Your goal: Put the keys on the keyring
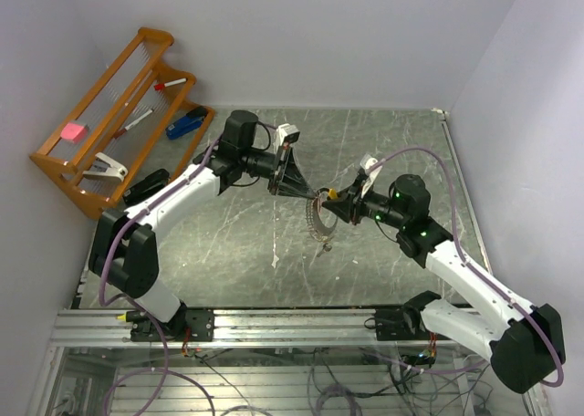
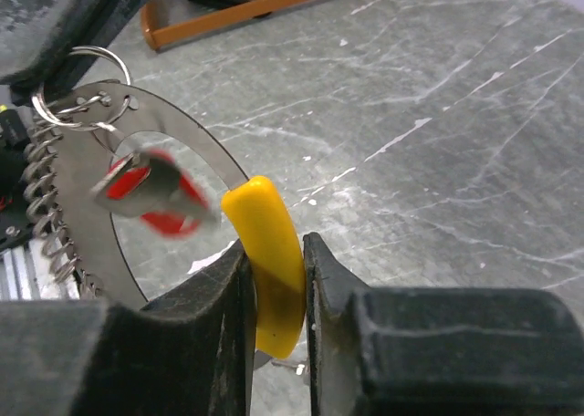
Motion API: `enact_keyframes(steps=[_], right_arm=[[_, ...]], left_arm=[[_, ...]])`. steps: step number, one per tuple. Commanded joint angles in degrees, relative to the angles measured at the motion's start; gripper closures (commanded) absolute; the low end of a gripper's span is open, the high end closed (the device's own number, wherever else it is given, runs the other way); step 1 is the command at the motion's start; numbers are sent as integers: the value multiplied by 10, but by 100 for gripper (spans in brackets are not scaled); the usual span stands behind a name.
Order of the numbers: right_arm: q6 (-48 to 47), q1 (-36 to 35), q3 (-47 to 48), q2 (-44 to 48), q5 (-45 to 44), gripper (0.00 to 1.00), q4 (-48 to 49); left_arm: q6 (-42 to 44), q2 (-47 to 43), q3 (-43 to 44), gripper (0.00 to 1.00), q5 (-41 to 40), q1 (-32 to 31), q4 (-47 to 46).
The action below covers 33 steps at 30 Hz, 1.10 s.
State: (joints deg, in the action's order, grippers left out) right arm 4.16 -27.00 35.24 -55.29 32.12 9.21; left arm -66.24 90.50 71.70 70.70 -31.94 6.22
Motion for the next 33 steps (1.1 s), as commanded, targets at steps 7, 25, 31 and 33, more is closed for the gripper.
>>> enact_keyframes(steps=[7,25,31,33], right_arm=[[-13,6,55,52,-56,90,-32],[-105,1,216,-32,-167,100,-263],[-125,-75,302,-126,-312,100,-324],[-119,-76,287,-136,-299,100,-296]], left_arm=[[16,-7,-7,92,19,17,34],[89,16,39,3,26,122,83],[156,48,156,0,-1,198,144],[178,48,178,0,-14,213,162]])
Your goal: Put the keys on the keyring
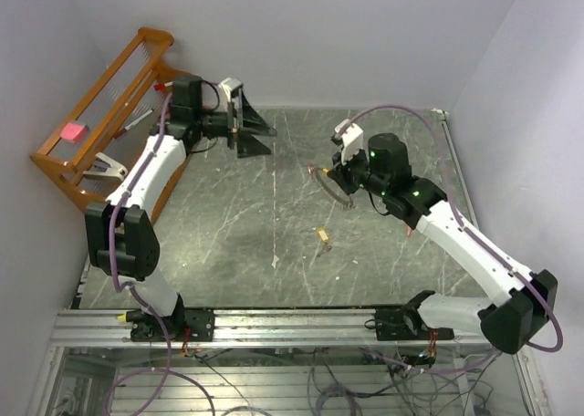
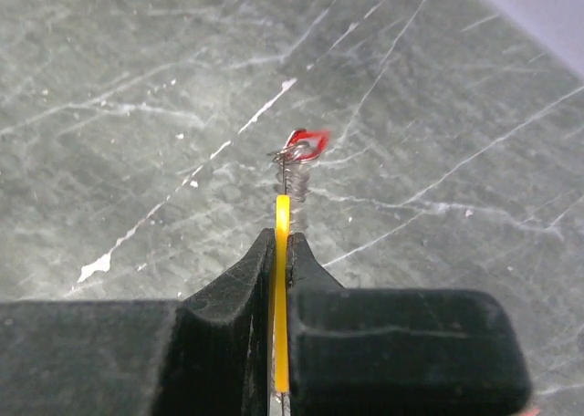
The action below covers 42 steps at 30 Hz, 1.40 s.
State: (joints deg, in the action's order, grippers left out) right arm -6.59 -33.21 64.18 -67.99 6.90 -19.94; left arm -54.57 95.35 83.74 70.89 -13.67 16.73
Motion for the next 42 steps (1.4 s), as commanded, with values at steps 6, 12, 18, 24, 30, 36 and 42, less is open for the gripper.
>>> enact_keyframes(steps=[6,12,18,24,30,36,42], right_arm=[[1,-38,-21,-65,-62,100,38],[-13,-40,-31,-112,-63,100,54],[-15,-39,-42,-151,-89,100,88],[-2,-29,-24,-185,-102,75,71],[8,13,-23,-146,-160,4,31],[49,54,-21,-92,-163,0,29],[149,88,-3,-119,-63,0,16]], left_arm=[[118,-13,78,0,-51,72,108],[236,-16,154,0,-117,96,222],[313,-37,166,0,-195,96,272],[346,-48,176,0,-233,96,295],[362,-48,185,0,-257,98,305],[383,-55,194,0,-288,101,309],[430,-68,201,0,-384,103,328]])
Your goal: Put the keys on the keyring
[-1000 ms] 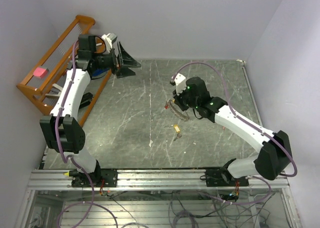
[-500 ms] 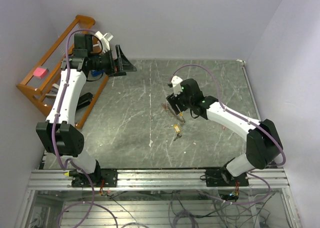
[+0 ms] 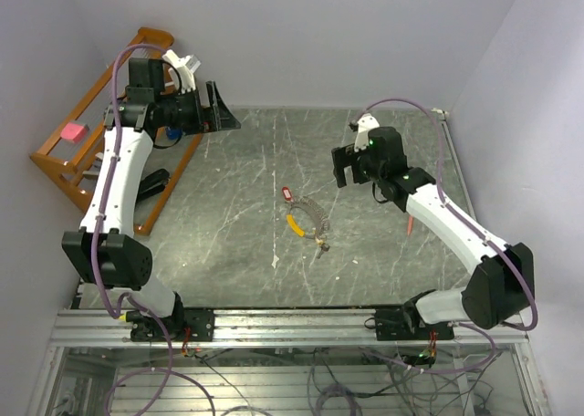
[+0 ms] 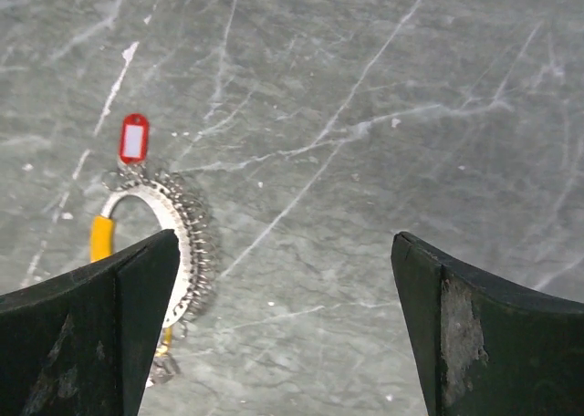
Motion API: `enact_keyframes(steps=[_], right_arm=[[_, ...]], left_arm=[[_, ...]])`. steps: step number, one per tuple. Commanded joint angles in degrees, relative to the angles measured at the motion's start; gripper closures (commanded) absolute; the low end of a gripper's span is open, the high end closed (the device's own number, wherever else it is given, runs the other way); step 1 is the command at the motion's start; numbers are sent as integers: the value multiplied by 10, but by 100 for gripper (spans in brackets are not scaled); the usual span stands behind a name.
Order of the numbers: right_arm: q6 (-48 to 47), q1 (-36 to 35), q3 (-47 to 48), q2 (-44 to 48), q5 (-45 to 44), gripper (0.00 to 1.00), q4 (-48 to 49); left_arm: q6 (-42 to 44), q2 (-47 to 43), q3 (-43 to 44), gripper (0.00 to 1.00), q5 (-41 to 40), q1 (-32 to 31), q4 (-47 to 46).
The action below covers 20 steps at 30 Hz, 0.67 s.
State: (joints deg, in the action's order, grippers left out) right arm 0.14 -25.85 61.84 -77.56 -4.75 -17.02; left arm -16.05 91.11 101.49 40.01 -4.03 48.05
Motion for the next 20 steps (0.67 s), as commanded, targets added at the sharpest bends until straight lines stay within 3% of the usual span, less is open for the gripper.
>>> enact_keyframes(steps=[1,4,9,20], right_arm=[[103,14,31,-34,48,0,-22],[168,14,54,-50,4,0,-33],[172,14,30,-20,-9,0,15],[172,14,33,-16,-35,0,11]], left_arm=[[51,-28,26,0,-93,7,17],[64,-38,30,0,-130,13,20],[60,-47,23,0,-134,31,14],[62,-59,20,0,-146,50,10]])
